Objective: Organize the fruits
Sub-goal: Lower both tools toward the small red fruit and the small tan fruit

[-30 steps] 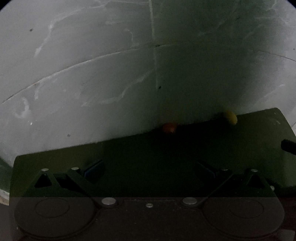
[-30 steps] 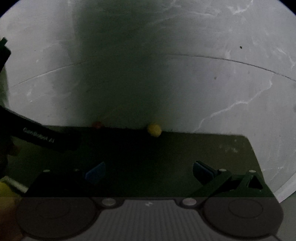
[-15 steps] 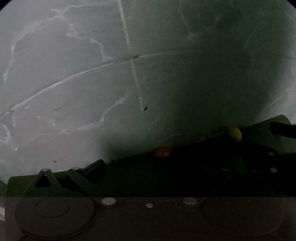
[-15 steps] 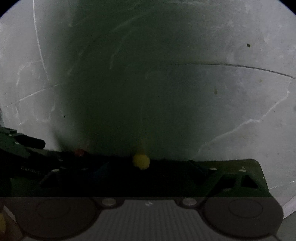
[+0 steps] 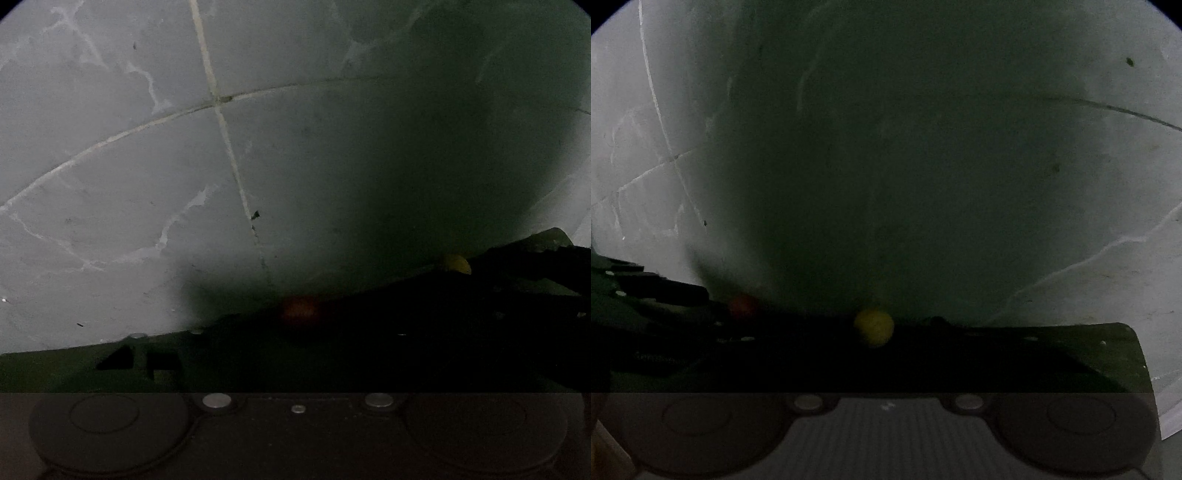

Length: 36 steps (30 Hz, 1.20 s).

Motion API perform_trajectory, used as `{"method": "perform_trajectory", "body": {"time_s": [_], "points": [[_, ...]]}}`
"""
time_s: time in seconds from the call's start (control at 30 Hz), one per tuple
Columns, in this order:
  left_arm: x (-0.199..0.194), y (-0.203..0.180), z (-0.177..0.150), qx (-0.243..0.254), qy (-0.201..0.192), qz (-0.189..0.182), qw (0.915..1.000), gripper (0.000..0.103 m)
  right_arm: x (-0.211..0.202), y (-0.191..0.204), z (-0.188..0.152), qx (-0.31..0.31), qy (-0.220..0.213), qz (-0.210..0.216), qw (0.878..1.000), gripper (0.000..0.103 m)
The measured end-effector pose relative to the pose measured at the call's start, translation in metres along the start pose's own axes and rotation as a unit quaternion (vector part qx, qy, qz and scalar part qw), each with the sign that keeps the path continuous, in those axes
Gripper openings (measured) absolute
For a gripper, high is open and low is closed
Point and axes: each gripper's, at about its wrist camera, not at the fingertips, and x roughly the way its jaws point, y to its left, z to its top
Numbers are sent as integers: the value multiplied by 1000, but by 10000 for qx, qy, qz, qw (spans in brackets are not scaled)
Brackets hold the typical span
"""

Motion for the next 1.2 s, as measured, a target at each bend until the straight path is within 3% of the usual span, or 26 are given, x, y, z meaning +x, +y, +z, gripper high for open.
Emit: {"method": "perform_trajectory", "body": {"time_s": [0.33, 0.47, 0.9, 1.2], "points": [[4, 9, -5, -183, 71, -85, 9998, 43, 12, 4, -1, -48, 72, 18, 10000, 40], [0, 14, -6, -242, 53, -80, 9997, 27, 14, 5, -2, -26, 67, 73, 9999, 28], [-18, 20, -17, -185, -10, -277, 9994, 25, 0, 19, -17, 105, 114, 9, 9999, 28], [-47, 34, -30, -155, -81, -442, 9989, 25, -37, 35, -27, 205, 13, -200, 9996, 28]]}}
